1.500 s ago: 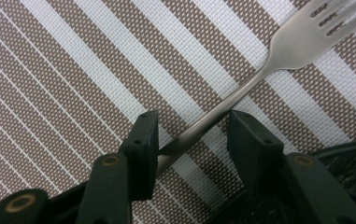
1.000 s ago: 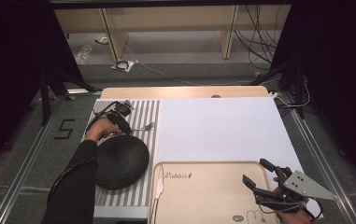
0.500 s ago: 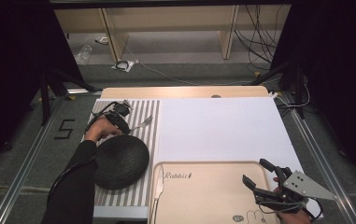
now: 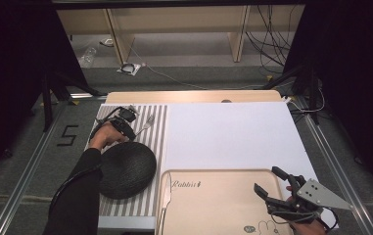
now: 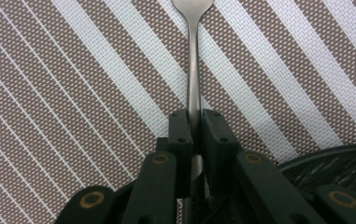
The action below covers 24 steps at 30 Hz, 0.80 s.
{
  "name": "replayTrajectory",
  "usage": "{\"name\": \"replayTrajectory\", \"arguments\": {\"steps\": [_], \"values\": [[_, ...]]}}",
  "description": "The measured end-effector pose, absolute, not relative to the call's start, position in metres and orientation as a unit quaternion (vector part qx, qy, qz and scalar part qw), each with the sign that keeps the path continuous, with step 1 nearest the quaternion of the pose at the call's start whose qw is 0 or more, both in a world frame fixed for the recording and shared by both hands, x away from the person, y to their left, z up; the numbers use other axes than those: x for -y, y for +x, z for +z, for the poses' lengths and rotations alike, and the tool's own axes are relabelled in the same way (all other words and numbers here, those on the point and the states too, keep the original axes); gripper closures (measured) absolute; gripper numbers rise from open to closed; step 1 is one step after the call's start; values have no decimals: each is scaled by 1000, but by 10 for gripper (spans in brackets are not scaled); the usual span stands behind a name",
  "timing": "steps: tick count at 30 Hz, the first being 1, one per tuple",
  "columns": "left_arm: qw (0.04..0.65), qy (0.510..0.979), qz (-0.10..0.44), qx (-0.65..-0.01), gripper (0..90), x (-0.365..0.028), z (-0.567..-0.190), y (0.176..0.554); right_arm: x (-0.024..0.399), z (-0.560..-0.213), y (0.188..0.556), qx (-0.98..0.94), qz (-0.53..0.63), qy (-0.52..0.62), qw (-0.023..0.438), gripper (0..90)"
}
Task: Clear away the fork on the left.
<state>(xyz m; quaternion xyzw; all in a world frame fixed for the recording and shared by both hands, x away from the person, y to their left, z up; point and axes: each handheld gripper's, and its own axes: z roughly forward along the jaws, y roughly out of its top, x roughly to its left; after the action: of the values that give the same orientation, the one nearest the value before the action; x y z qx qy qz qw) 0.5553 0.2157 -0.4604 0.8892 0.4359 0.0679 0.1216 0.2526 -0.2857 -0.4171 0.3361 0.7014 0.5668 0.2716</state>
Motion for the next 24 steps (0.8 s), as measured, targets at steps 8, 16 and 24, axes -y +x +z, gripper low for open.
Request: {"name": "replayTrajectory", "arguments": {"steps": [8, 16, 24], "values": [[125, 888, 97, -432, 823, -218, -456, 555, 286, -417, 253, -701, 567, 336, 272, 230], [132, 887, 134, -422, 823, -221, -448, 554, 286, -417, 252, -701, 567, 336, 271, 230], [130, 890, 156, -408, 823, -229, -434, 550, 285, -417, 252, -701, 567, 335, 272, 230]]}}
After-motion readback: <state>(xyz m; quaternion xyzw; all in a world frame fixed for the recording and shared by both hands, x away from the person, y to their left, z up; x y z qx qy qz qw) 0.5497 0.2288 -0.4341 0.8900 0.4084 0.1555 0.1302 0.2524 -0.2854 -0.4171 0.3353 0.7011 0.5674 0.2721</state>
